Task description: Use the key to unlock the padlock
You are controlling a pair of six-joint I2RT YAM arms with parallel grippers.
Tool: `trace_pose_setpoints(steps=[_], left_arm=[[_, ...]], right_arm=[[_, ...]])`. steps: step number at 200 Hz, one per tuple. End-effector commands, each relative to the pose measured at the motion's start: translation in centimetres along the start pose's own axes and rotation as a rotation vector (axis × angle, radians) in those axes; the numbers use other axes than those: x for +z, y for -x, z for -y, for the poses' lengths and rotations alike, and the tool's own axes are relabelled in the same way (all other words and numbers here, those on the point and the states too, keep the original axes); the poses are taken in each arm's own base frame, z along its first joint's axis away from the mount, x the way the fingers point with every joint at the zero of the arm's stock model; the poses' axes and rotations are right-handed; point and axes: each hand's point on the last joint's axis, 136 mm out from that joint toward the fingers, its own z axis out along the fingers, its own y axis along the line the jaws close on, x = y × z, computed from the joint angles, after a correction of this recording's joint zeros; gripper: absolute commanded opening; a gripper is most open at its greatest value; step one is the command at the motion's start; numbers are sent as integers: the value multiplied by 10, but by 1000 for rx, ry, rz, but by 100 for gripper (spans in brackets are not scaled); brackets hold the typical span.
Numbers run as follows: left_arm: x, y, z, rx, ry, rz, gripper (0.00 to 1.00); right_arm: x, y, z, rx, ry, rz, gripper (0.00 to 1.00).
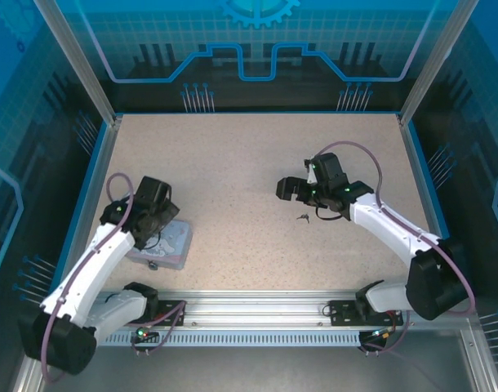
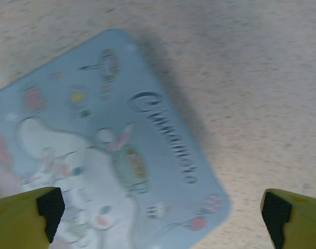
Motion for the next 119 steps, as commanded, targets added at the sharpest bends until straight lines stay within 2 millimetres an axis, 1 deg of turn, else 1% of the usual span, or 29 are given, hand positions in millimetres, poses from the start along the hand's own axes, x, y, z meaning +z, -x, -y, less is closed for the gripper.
trace_pose_setpoints(steps=[1, 36, 66, 94, 119], left_arm=[[8, -18, -33, -31, 103, -73, 99], [22, -31, -45, -58, 167, -121, 99], [30, -36, -49, -67, 185, -136, 99], [40, -39, -45, -66, 180, -146, 99], [49, -40, -34, -53, 157, -161, 99]], right_arm=[[6, 2, -11, -9, 30, -11, 100], [9, 3, -10, -11, 28, -14, 100], [11, 3, -5, -11, 15, -18, 100], [13, 5, 0, 2, 8, -19, 100], [15, 6, 1, 9, 7, -27, 100]])
